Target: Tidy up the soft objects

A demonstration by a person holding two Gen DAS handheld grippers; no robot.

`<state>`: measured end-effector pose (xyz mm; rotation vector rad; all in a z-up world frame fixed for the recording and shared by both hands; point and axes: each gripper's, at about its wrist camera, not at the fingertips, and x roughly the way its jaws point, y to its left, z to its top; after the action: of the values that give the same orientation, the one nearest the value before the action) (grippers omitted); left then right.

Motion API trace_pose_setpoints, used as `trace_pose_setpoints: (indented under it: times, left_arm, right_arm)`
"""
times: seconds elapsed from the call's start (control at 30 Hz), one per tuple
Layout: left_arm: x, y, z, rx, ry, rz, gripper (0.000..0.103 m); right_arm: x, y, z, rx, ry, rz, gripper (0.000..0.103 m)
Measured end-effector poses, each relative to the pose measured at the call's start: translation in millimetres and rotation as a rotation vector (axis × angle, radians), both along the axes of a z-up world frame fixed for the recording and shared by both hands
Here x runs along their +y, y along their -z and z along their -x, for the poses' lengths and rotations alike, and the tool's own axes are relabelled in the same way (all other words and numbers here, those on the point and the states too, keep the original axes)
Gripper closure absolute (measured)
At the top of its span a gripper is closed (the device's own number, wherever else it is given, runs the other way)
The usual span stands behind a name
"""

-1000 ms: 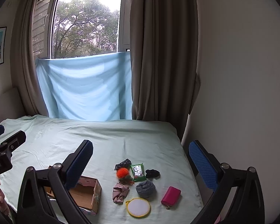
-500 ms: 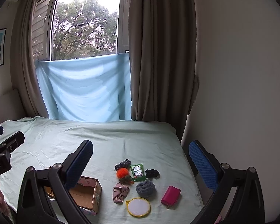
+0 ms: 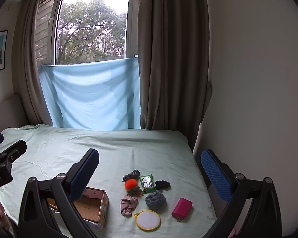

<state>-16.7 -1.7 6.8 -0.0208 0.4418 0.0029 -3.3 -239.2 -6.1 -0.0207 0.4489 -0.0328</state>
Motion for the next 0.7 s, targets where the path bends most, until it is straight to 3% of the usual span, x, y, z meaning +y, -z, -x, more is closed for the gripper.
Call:
trace_pose_setpoints:
  times: [0.7]
  left_arm:
    - [-2.3, -0.7, -0.4, 0.007, -0.008, -0.010, 0.000]
  right_arm:
    - [-1.4, 2.3, 0.2, -0.002, 0.001, -0.011, 0.000]
